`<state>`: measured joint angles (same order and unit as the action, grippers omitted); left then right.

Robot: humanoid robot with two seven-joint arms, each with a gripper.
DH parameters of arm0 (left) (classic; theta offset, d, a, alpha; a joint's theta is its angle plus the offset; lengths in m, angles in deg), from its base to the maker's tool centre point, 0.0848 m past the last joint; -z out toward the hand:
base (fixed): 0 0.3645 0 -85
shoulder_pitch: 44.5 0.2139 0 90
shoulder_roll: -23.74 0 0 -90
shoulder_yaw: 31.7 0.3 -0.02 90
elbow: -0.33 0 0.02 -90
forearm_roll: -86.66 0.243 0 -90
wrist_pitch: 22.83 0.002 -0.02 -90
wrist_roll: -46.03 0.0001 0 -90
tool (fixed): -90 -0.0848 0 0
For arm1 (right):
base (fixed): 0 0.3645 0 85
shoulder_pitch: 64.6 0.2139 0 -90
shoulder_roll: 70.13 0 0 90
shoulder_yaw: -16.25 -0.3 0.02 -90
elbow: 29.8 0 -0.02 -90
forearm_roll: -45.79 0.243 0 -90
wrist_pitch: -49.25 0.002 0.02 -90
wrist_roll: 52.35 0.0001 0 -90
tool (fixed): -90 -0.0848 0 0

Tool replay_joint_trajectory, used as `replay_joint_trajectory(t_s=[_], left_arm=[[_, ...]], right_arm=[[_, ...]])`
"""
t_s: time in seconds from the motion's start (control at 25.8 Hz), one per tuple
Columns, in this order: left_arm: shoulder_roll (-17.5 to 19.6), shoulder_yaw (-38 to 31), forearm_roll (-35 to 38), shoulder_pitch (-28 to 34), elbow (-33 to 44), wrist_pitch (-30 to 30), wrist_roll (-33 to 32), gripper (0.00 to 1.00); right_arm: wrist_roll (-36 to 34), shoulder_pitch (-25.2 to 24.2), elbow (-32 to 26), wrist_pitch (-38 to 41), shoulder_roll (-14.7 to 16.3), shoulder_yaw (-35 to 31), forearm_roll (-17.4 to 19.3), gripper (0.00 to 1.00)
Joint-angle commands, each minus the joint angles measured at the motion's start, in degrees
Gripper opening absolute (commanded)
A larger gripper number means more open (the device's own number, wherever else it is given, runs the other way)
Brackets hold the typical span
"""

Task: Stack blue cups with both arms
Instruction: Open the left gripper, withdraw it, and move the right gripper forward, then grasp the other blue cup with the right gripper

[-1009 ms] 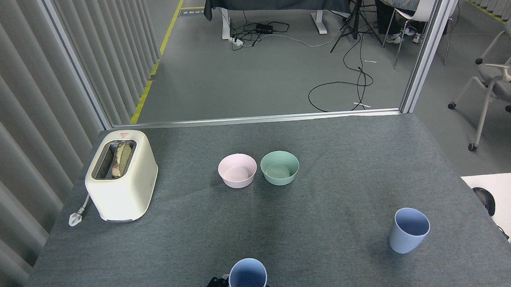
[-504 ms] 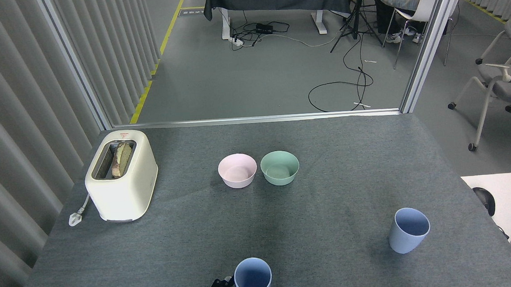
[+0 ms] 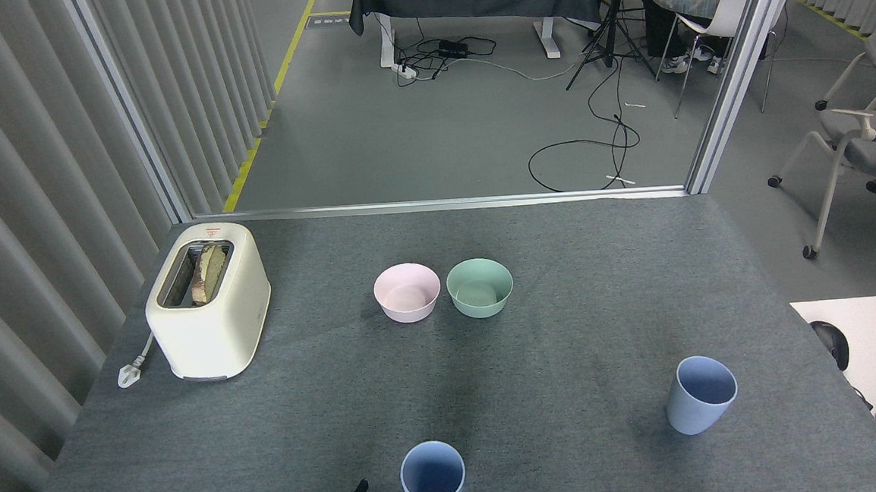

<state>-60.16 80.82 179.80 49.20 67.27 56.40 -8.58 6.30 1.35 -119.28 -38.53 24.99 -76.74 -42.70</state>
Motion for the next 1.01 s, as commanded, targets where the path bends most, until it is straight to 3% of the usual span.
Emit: replay_joint_trajectory(t_s=[0.0,0.19,0.35,0.5,0.7,0.97], left_arm=[[1.7,-2.7,-0.1,1.8,2.0,-1.5,0.0,1.00],[2.9,-12.6,-6.0,2.5,1.4,-2.7,0.0,1.00],[6.1,-21.7,-12.5,1.0,-3.3,-2.7,0.0,1.00],[7.3,-26.2,-14.5,-1.6,-7.3,-2.3,0.0,1.00],[7.7,-28.0,-15.3,-1.5,-7.4,-2.3,0.0,1.00],[7.8,-28.3,-15.3,-1.9,-7.4,-2.4,0.0,1.00]], right_arm=[[0.0,0.3,0.0,0.0,0.1,0.0,0.0,1.00],[0.1,0.7,1.3,-1.0,-0.2,-0.4,-0.2,1.00],[3.5,2.5,3.2,-2.7,-0.1,-0.7,0.2,1.00],[4.3,9.3,9.2,-2.7,0.2,-0.9,0.5,1.00],[5.2,16.6,17.8,-2.7,1.0,-2.0,1.7,1.00],[5.2,21.0,24.1,-2.8,4.7,-4.4,7.4,1.00]])
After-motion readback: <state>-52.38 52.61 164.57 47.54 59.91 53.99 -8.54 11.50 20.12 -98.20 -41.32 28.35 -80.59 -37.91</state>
